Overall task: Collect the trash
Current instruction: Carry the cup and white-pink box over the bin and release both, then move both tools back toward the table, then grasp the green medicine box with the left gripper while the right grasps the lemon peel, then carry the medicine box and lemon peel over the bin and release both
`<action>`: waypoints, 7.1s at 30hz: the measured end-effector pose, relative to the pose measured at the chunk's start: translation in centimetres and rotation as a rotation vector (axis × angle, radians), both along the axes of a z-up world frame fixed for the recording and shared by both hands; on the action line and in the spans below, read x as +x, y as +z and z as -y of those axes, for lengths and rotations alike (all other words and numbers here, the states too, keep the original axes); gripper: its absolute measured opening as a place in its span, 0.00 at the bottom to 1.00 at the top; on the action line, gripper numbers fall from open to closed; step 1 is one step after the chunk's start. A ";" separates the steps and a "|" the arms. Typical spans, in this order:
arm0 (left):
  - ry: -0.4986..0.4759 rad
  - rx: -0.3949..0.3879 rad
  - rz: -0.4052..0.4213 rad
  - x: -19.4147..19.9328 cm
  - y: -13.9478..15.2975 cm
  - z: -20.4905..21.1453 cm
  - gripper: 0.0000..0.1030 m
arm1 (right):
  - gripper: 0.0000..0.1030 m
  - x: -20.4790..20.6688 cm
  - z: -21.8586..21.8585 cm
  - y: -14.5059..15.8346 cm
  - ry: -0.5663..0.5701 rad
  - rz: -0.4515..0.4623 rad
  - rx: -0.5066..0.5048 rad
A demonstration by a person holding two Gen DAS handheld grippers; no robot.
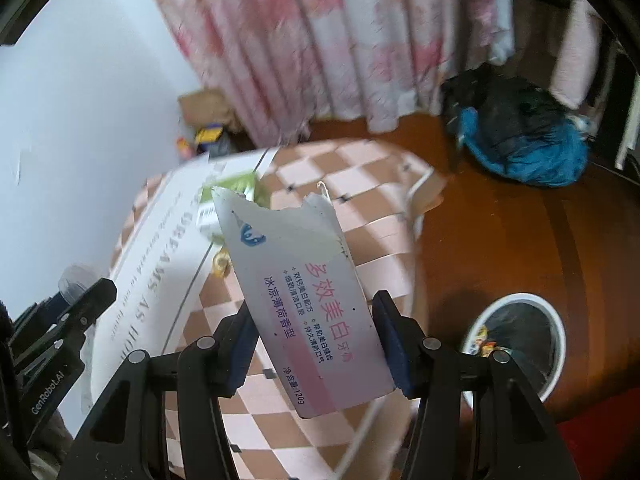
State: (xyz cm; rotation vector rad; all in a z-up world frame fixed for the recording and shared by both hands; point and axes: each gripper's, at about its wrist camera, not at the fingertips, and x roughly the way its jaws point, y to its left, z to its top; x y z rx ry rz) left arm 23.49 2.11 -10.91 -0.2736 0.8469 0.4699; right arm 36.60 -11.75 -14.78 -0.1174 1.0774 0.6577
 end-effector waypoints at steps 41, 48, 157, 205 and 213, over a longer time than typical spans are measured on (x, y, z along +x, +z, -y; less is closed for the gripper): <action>-0.450 -0.273 -0.390 23.0 -20.3 28.1 0.38 | 0.57 13.2 35.3 -26.4 -0.615 -0.399 -0.112; -0.405 -0.228 -0.407 23.1 -20.4 27.4 0.84 | 0.81 13.2 34.8 -26.2 -0.603 -0.383 -0.111; 0.065 -0.100 -0.199 10.7 -8.2 -9.9 0.84 | 0.30 9.8 -7.7 -10.5 -0.135 -0.143 -0.105; -0.427 -0.305 -0.408 22.1 -18.1 24.1 0.96 | 1.00 10.1 33.9 -24.5 -0.598 -0.413 -0.280; -0.439 -0.177 -0.387 18.1 -14.6 24.3 0.96 | 1.00 7.0 33.3 -19.1 -0.580 -0.348 -0.334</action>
